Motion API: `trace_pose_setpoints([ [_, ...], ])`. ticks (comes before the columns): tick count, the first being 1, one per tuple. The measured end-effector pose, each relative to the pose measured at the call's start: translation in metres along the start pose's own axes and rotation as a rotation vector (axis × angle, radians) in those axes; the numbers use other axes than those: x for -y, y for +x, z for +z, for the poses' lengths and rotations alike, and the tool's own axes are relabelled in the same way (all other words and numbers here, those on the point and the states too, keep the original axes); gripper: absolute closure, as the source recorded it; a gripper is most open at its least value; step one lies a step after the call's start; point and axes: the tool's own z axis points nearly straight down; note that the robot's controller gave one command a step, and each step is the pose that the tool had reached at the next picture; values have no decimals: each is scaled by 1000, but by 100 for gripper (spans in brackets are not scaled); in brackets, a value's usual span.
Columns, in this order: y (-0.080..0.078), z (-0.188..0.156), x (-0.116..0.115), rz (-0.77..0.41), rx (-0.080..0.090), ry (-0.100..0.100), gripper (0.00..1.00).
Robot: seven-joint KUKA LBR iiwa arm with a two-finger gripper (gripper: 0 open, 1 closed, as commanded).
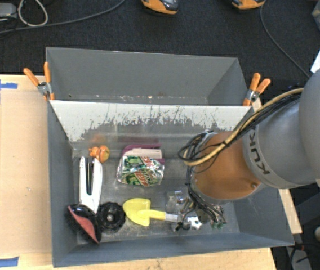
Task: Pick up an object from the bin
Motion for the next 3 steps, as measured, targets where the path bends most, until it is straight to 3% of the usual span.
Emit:
trace_pose_setpoints([
  [2, -1, -3, 1, -44, -2, 0, 100],
  [3, -12, -28, 29, -363, -2, -2, 100],
])
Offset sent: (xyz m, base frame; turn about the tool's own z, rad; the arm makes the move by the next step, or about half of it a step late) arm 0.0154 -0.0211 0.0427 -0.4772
